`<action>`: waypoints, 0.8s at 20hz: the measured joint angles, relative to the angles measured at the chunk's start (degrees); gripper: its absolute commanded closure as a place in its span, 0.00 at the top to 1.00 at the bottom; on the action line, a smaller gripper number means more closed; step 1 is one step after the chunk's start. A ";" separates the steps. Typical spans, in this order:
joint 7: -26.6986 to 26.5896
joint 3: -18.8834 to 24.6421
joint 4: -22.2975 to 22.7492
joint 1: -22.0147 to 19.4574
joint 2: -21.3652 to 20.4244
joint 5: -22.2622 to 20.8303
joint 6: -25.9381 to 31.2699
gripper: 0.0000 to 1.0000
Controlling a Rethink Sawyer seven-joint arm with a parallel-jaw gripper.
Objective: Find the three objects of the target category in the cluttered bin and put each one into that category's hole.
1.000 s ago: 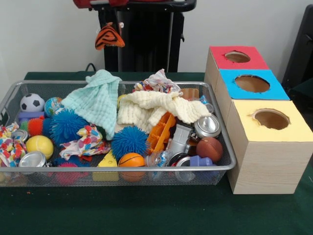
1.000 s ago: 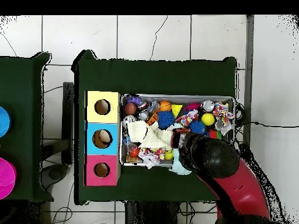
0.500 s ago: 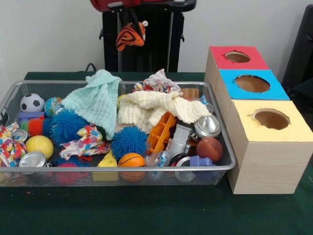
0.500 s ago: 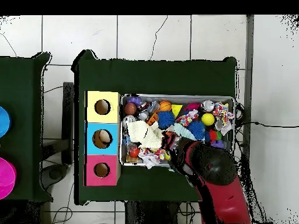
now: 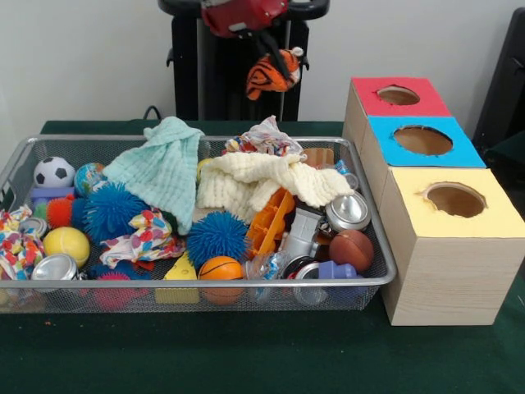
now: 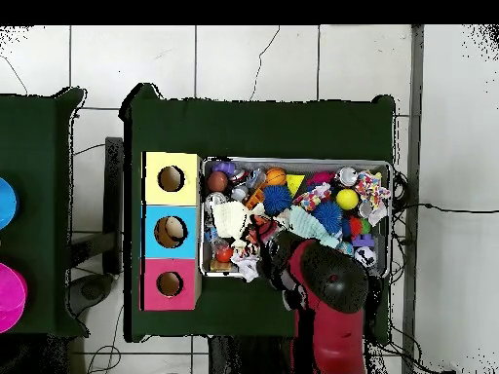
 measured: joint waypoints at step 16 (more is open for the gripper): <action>0.00 -0.09 2.19 27.66 5.17 29.72 0.00 0.00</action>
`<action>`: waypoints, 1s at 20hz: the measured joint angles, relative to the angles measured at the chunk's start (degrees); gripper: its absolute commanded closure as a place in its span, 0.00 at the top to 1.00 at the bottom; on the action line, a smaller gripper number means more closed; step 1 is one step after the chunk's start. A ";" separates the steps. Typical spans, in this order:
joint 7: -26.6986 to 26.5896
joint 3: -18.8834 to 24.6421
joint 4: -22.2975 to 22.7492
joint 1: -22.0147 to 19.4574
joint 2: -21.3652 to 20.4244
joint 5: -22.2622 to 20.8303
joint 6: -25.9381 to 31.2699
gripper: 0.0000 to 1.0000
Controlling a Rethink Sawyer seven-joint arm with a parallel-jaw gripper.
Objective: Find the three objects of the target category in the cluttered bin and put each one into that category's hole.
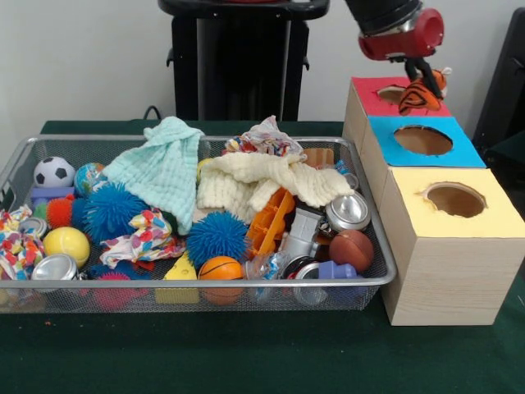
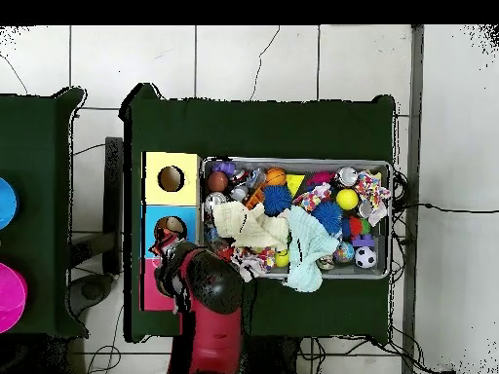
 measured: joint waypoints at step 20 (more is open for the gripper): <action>-0.01 -6.02 4.35 24.61 6.89 18.96 6.04 0.00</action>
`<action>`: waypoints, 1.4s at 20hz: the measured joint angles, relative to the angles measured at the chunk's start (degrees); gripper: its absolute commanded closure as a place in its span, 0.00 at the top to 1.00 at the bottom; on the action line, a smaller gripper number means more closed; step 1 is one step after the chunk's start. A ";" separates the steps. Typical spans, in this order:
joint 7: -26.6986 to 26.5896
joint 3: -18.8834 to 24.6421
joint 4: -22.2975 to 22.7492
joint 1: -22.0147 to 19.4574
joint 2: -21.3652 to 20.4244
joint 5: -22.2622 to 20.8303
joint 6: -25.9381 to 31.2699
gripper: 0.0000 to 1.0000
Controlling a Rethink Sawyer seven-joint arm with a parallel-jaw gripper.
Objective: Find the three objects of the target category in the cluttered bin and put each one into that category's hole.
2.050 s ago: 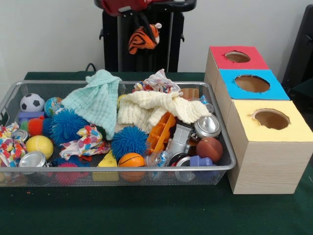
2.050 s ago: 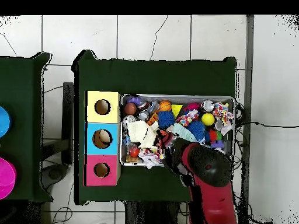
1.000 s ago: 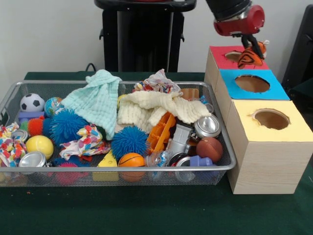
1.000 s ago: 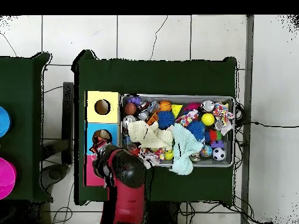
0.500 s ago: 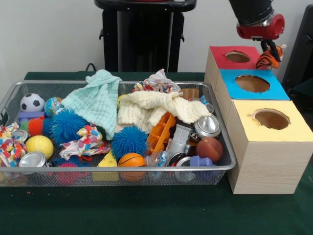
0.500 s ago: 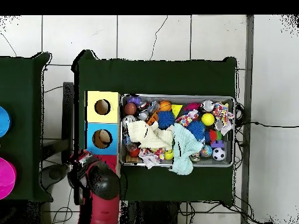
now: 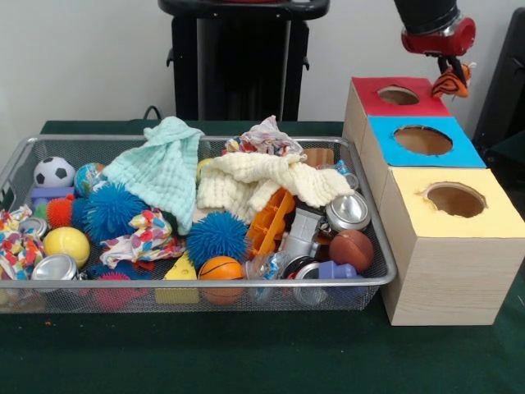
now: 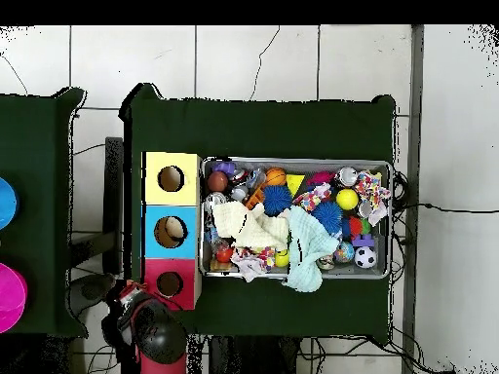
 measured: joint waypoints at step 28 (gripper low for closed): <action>0.01 -6.26 4.52 -23.53 0.64 -18.59 6.34 0.00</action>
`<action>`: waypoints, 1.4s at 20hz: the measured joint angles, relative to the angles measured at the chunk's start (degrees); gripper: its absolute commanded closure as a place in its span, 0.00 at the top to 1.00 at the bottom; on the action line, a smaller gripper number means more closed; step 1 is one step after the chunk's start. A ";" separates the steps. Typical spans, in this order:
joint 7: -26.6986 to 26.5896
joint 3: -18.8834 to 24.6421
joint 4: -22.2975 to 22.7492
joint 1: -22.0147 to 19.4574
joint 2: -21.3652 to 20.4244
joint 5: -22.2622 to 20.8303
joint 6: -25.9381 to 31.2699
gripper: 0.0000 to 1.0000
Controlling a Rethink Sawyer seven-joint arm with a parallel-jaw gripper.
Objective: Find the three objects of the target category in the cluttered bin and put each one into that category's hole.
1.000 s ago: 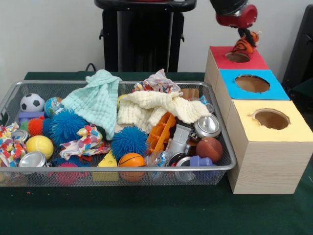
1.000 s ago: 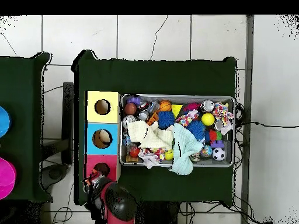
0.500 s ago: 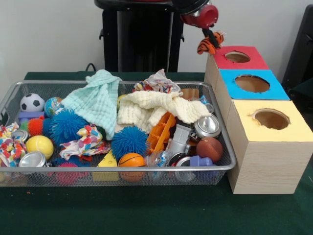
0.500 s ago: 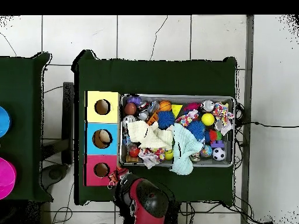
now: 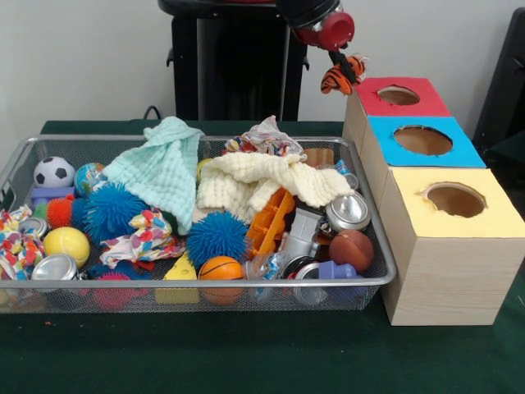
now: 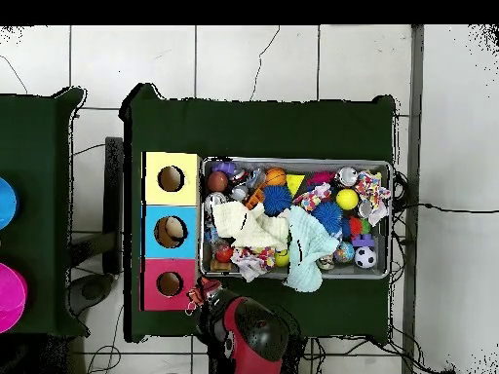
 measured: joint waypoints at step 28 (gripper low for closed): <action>0.00 -0.31 -1.79 11.16 3.69 14.19 0.09 0.00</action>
